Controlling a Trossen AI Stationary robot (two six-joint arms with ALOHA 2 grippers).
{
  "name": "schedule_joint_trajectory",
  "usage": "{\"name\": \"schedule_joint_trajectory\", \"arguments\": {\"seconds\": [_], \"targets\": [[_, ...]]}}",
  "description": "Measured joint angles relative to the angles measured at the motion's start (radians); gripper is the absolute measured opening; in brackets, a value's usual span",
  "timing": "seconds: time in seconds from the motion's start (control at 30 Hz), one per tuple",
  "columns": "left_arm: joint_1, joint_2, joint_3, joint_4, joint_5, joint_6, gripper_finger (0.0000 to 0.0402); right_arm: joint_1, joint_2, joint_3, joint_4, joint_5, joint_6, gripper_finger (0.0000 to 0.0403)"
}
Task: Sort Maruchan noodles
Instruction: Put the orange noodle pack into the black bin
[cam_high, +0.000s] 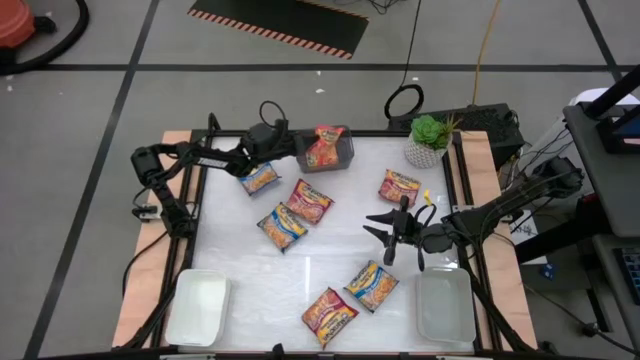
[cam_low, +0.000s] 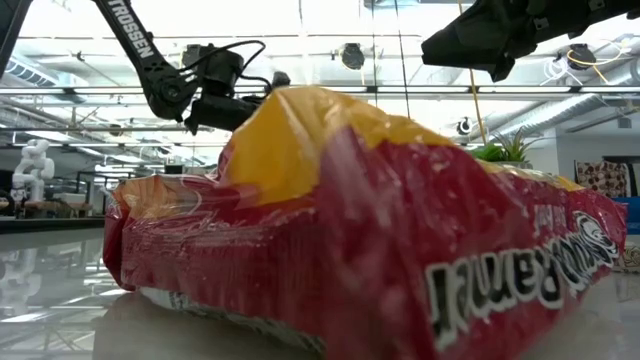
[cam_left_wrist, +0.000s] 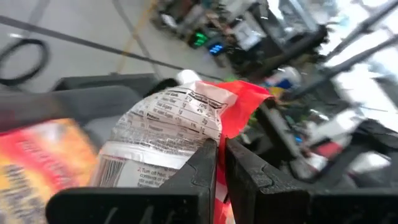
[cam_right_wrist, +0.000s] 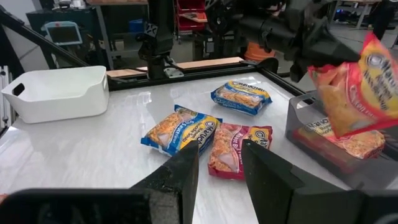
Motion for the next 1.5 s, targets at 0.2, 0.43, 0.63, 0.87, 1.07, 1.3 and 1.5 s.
{"name": "schedule_joint_trajectory", "arguments": {"seconds": [0.2,0.43,0.63,0.87,1.07,1.3,1.5], "targets": [[-0.011,0.035,0.000,0.097,-0.100,-0.074,0.0033,-0.001,0.000,0.000,0.000,0.006,-0.001,0.0114],[-0.077,0.036,0.000,0.129,-0.303,-0.108,0.0033,-0.002,0.000,0.000,0.008,0.008,-0.023,0.0114],[-0.129,0.035,0.042,0.125,-0.378,-0.088,0.0033,-0.003,0.000,0.000,0.007,0.008,-0.027,0.0114],[-0.155,0.035,0.131,0.057,-0.382,-0.071,0.0033,-0.003,0.000,0.000,0.008,0.008,-0.027,0.0114],[-0.164,0.035,0.202,-0.049,-0.417,-0.016,0.0033,-0.003,0.000,0.000,0.008,0.008,-0.027,0.0114],[-0.164,0.035,0.216,-0.086,-0.420,0.058,0.0033,-0.003,0.000,0.000,0.007,0.007,-0.027,0.0114],[-0.162,0.035,0.216,-0.095,-0.213,0.176,0.0033,-0.002,0.000,0.000,-0.004,0.006,-0.012,0.0114]]}}
